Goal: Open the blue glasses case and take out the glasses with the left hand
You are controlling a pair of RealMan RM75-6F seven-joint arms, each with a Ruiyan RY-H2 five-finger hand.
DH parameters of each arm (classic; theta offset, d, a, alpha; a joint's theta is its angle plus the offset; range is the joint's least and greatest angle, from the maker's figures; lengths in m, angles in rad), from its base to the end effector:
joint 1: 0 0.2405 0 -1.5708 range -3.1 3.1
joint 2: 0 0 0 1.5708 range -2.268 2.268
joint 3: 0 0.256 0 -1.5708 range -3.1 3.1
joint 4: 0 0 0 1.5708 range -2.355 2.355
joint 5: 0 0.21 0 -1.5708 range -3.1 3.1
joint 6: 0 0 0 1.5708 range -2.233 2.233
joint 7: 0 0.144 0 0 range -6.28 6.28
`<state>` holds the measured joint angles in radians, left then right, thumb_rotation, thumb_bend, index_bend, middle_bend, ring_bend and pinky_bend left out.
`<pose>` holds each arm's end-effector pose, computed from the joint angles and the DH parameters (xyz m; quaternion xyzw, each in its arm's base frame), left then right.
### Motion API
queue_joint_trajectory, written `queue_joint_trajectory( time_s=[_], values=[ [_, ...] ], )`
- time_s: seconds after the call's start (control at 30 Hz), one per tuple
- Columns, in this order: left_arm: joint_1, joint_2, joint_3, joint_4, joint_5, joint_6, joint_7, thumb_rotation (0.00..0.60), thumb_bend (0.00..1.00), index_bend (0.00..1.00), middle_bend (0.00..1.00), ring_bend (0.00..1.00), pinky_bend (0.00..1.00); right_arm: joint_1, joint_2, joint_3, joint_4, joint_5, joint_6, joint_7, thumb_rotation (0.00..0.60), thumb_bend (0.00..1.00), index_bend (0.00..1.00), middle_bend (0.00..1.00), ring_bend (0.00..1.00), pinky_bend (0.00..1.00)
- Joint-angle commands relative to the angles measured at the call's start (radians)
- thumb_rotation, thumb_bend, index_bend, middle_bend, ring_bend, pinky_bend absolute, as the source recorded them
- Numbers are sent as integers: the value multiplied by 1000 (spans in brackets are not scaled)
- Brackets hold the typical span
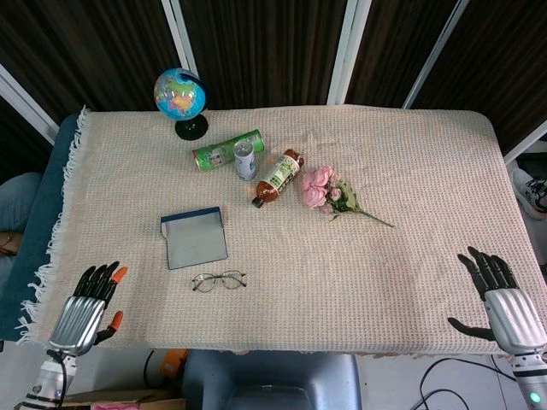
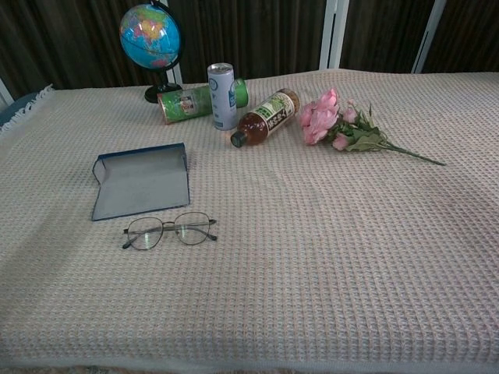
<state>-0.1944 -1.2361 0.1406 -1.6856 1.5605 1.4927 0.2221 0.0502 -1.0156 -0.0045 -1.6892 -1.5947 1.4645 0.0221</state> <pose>-0.2703 0.1667 0.0921 -0.6810 -0.3726 -0.3667 0.5128 -0.3026 -0.1575 0.1693 0.6294 -0.3986 0.3705 0.5547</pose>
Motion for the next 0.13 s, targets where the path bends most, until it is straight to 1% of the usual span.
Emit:
queue_joint_trajectory(
  time_s=[0.03,0.13],
  values=[
    [41,20,20,36,60,55,-71,600,388,0,0,0,0,2,-13,2,-6,9,-6,-24,600,64,0,0,0,0],
    [59,22,9,50,66,78,-86,600,390,0,0,0,0,6,-20,3,-6,17,-15,-41,600,64,0,0,0,0]
  ],
)
